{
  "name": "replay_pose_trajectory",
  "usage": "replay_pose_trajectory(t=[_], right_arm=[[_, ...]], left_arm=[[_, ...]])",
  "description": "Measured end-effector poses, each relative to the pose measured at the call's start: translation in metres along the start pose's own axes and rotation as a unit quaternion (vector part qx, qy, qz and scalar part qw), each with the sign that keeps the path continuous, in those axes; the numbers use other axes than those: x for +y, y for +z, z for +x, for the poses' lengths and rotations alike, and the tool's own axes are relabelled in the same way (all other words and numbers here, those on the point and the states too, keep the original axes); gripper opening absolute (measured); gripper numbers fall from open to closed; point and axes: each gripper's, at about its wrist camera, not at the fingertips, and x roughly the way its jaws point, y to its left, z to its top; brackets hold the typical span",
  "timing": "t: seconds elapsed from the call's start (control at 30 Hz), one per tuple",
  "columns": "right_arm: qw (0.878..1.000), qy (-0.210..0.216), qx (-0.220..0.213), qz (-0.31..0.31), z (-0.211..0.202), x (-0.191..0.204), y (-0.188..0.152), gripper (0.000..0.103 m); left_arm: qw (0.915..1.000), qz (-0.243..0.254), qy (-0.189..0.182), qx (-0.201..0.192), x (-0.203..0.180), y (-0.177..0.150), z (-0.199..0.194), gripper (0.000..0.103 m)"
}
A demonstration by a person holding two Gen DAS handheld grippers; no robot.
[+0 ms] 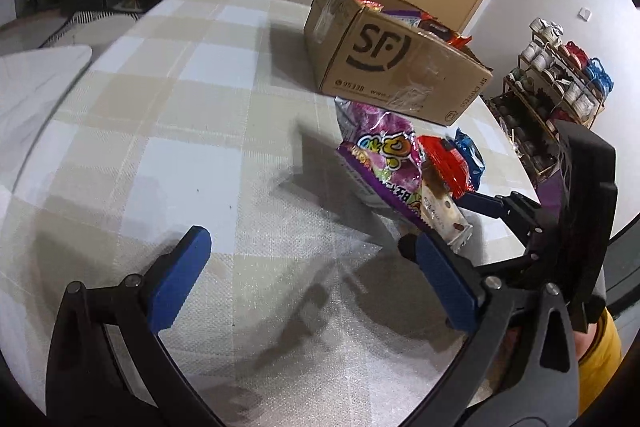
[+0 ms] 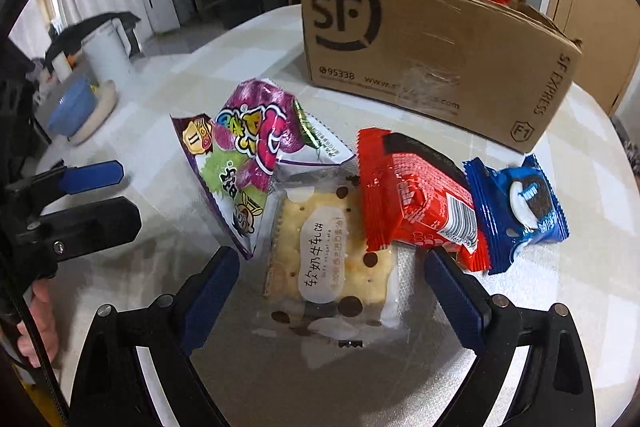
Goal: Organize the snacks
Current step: 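Grasp the cracker pack with right tool while left tool grasps purple candy bag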
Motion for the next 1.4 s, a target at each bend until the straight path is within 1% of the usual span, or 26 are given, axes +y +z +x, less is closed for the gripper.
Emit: replay_pose_trajectory(t=[0.1,0.27,0.4,0.53,0.67,0.87,1.0,1.1,1.2,1.27,1.4], right_arm=[[1.000,-0.010,0.005,-0.009,0.003,0.002,0.002,0.094],[1.000,-0.013,-0.005,-0.009,-0.003,0.004,0.002,0.058],[1.000,-0.002,-0.010,0.006,-0.013,0.002,-0.011,0.058],[0.998,0.034,-0.023,0.046,-0.029,-0.007,-0.025,0.058],[0.994,0.058,-0.039,0.083,-0.046,-0.016,-0.041,0.058],[0.986,0.080,-0.063,0.130,-0.074,-0.034,-0.071,0.058],[0.981,0.093,-0.080,0.149,-0.087,-0.045,-0.086,0.058],[0.977,0.102,-0.095,0.162,-0.096,-0.057,-0.094,0.058],[0.971,0.119,-0.103,0.178,-0.097,-0.070,-0.097,0.058],[0.968,0.133,-0.099,0.187,-0.093,-0.078,-0.096,0.058],[0.968,0.130,-0.103,0.190,-0.091,-0.091,-0.091,0.058]], left_arm=[[1.0000,-0.003,0.000,-0.002,0.002,0.000,0.000,0.102],[1.0000,-0.006,0.001,-0.007,0.003,-0.004,-0.006,0.102],[0.9999,-0.010,0.004,-0.011,0.004,-0.008,-0.014,0.102],[0.9998,-0.009,0.007,-0.018,0.004,-0.013,-0.025,0.102],[0.9996,-0.003,0.010,-0.026,-0.001,-0.018,-0.037,0.102],[0.9994,0.010,0.013,-0.029,-0.012,-0.026,-0.051,0.102],[0.9991,0.024,0.020,-0.030,-0.025,-0.028,-0.056,0.102],[0.9987,0.034,0.029,-0.027,-0.032,-0.025,-0.053,0.102],[0.9983,0.043,0.035,-0.019,-0.039,-0.020,-0.047,0.102],[0.9985,0.048,0.022,-0.008,-0.043,-0.013,-0.040,0.102],[0.9973,0.066,0.033,-0.002,-0.053,0.000,-0.024,0.102]])
